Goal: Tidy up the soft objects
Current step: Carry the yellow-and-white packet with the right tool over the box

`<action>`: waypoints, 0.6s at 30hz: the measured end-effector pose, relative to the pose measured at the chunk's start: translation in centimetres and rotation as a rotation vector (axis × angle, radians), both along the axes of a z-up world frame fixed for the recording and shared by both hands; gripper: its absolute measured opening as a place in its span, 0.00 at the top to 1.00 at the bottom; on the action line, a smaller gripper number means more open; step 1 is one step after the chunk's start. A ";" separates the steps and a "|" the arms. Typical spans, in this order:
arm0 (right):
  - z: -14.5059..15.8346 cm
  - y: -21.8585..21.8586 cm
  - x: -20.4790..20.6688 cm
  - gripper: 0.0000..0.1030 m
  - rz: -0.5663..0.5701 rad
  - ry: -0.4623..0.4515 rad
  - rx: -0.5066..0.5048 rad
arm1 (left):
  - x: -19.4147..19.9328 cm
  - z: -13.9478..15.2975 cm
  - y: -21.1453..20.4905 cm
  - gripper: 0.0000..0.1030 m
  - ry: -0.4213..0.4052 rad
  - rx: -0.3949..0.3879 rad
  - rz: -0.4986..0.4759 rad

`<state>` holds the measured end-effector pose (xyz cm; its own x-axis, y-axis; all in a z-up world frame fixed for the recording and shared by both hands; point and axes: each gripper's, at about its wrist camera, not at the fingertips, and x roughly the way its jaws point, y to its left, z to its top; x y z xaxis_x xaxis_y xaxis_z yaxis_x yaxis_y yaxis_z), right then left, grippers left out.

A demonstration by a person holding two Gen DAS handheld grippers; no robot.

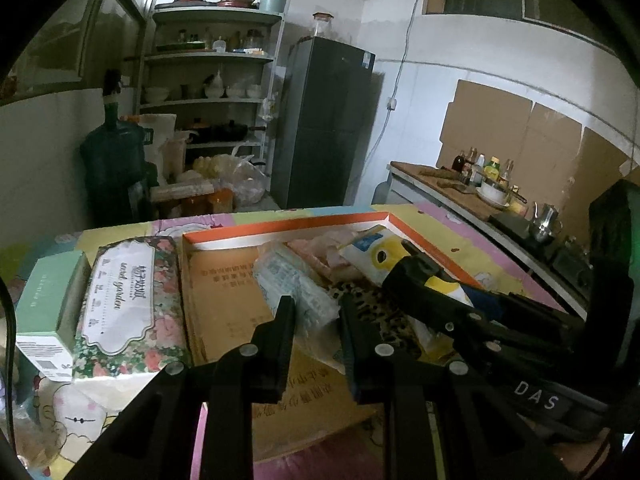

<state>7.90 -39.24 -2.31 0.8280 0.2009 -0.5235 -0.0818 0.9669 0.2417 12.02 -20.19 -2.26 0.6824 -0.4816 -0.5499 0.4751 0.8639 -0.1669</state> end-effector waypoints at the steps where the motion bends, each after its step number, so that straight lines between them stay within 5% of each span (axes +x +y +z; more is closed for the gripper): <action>1: -0.1 -0.1 0.2 0.58 0.002 0.003 0.002 | 0.2 -0.1 -0.1 0.78 0.003 0.001 0.000; 18: -2.2 -0.2 2.3 0.58 0.023 0.088 0.025 | 1.8 -2.6 -0.8 0.78 0.089 0.013 -0.003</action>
